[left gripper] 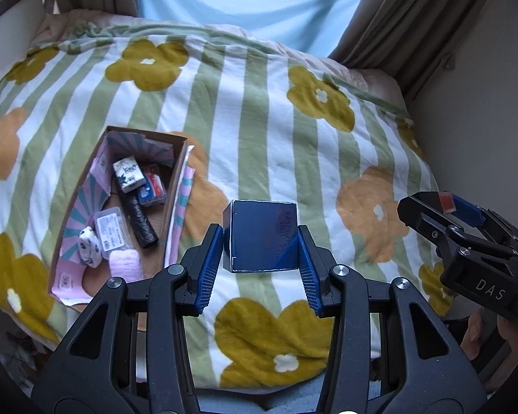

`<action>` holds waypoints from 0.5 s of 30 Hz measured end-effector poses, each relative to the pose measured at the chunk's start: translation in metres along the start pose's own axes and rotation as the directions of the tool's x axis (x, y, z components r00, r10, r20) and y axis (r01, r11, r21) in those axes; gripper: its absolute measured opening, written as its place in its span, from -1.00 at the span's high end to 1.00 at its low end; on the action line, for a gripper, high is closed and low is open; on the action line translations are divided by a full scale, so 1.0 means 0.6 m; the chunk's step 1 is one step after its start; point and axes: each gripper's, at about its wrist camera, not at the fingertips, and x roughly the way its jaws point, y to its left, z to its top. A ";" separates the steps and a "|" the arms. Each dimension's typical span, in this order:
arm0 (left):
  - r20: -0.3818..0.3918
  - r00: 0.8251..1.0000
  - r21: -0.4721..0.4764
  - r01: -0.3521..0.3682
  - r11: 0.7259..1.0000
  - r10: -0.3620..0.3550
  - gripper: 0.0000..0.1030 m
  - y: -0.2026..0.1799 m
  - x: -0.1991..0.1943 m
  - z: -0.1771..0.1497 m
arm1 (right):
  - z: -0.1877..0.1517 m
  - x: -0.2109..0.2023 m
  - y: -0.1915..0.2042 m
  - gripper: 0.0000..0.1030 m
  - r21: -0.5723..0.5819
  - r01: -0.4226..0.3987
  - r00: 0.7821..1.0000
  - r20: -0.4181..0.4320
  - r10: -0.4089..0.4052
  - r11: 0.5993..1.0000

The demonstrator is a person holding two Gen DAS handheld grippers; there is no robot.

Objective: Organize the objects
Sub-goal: 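Carry the blue cube with left tool while right tool carries lipstick to box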

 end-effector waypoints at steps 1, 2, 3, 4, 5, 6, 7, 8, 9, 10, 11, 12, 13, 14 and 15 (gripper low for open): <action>0.002 1.000 -0.020 -0.010 1.000 0.010 0.24 0.010 -0.005 -0.002 | 0.006 0.006 0.016 -0.56 -0.019 -0.018 1.000 -0.003 0.018 1.000; 0.006 1.000 -0.034 -0.019 0.999 0.019 0.24 0.022 -0.010 -0.004 | 0.011 0.012 0.028 -0.56 -0.035 -0.031 1.000 -0.005 0.031 0.999; 0.009 1.000 -0.047 -0.027 0.999 0.028 0.24 0.033 -0.014 -0.006 | 0.015 0.017 0.041 -0.56 -0.052 -0.045 0.999 -0.008 0.045 0.998; 0.013 0.999 -0.064 -0.037 0.997 0.038 0.24 0.047 -0.019 -0.009 | 0.022 0.025 0.058 -0.56 -0.076 -0.065 0.998 -0.012 0.064 0.995; 0.015 0.999 -0.080 -0.047 0.996 0.049 0.24 0.060 -0.023 -0.011 | 0.026 0.032 0.073 -0.56 -0.095 -0.079 0.997 -0.014 0.078 0.992; 0.017 0.998 -0.096 -0.058 0.994 0.060 0.24 0.074 -0.026 -0.013 | 0.030 0.038 0.088 -0.56 -0.113 -0.092 0.996 -0.020 0.091 0.989; 0.017 0.997 -0.113 -0.070 0.991 0.072 0.24 0.089 -0.029 -0.016 | 0.036 0.049 0.106 -0.56 -0.136 -0.109 0.994 -0.030 0.106 0.985; 0.014 0.996 -0.131 -0.080 0.988 0.083 0.24 0.103 -0.032 -0.020 | 0.040 0.059 0.119 -0.56 -0.153 -0.121 0.992 -0.038 0.117 0.981; 0.010 0.995 -0.149 -0.092 0.985 0.094 0.24 0.119 -0.034 -0.023 | 0.045 0.071 0.135 -0.56 -0.171 -0.135 0.991 -0.049 0.128 0.976; 0.006 0.994 -0.168 -0.105 0.980 0.107 0.24 0.135 -0.035 -0.028 | 0.051 0.084 0.147 -0.56 -0.187 -0.149 0.988 -0.062 0.139 0.971; -0.001 0.993 -0.187 -0.117 0.975 0.119 0.24 0.150 -0.035 -0.032 | 0.054 0.097 0.159 -0.56 -0.198 -0.160 0.986 -0.073 0.148 0.967; -0.008 0.992 -0.205 -0.128 0.970 0.129 0.24 0.165 -0.034 -0.036 | 0.058 0.110 0.169 -0.56 -0.209 -0.170 0.984 -0.084 0.156 0.963; -0.015 0.990 -0.224 -0.138 0.965 0.138 0.24 0.180 -0.032 -0.041 | 0.062 0.127 0.184 -0.56 -0.222 -0.181 0.982 -0.097 0.163 0.958; -0.022 0.989 -0.240 -0.147 0.959 0.146 0.24 0.195 -0.030 -0.046 | 0.065 0.141 0.195 -0.56 -0.232 -0.187 0.980 -0.106 0.166 0.955; -0.029 0.988 -0.256 -0.154 0.954 0.152 0.24 0.210 -0.027 -0.051 | 0.066 0.156 0.205 -0.56 -0.243 -0.190 0.979 -0.116 0.166 0.951</action>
